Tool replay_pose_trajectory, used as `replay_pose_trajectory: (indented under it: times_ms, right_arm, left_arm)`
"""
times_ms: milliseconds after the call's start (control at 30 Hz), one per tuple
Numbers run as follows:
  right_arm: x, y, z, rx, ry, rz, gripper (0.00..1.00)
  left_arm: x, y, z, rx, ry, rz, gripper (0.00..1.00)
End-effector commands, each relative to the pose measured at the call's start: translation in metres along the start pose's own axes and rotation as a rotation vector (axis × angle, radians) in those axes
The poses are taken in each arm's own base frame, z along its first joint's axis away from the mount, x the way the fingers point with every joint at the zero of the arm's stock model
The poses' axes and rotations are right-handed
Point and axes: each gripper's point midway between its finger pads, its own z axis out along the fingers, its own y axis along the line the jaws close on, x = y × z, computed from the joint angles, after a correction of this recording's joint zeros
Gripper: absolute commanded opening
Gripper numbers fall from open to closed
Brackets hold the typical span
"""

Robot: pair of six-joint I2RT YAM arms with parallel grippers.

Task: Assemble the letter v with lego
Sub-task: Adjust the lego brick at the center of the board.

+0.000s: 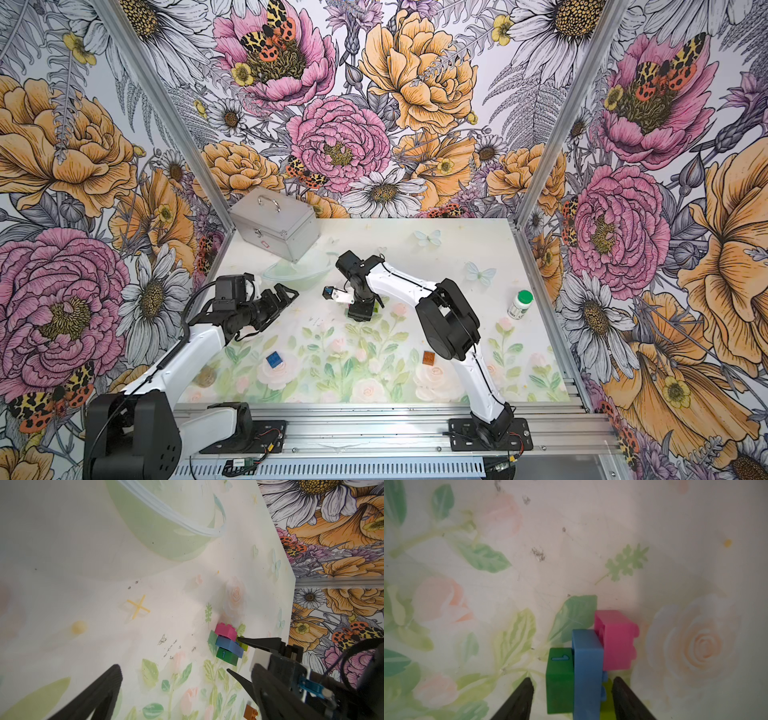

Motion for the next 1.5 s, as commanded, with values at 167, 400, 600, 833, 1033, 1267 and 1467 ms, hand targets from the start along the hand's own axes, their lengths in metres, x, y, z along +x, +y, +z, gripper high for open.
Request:
replay_pose_trajectory:
  times_ms: [167, 400, 600, 833, 1033, 1267, 1467]
  right_arm:
    - [0.002, -0.003, 0.012, 0.021, 0.045, -0.012, 0.59]
    - [0.008, -0.004, 0.019, 0.026, 0.072, -0.006, 0.57]
    - [0.002, -0.004, 0.019, 0.028, 0.061, -0.015, 0.49]
    - [-0.001, -0.004, 0.018, 0.033, 0.061, -0.028, 0.37]
    - [0.002, 0.000, 0.019, 0.020, 0.064, -0.035, 0.22]
    - [0.007, 0.010, 0.023, -0.025, 0.071, -0.038, 0.08]
    - [0.010, 0.014, 0.023, -0.037, 0.075, -0.047, 0.25]
  left_arm:
    - [0.000, 0.007, -0.003, -0.015, -0.014, 0.014, 0.99]
    - [0.000, 0.008, -0.003, -0.018, -0.013, 0.012, 0.99]
    - [0.000, 0.008, -0.003, -0.020, -0.015, 0.010, 0.99]
    - [-0.001, 0.008, -0.003, -0.020, -0.015, 0.013, 0.99]
    - [0.000, 0.009, -0.002, -0.023, -0.009, 0.010, 0.99]
    - [0.000, 0.007, -0.004, -0.012, -0.013, 0.007, 0.99]
    - [0.007, 0.014, -0.008, -0.048, 0.000, -0.023, 0.99]
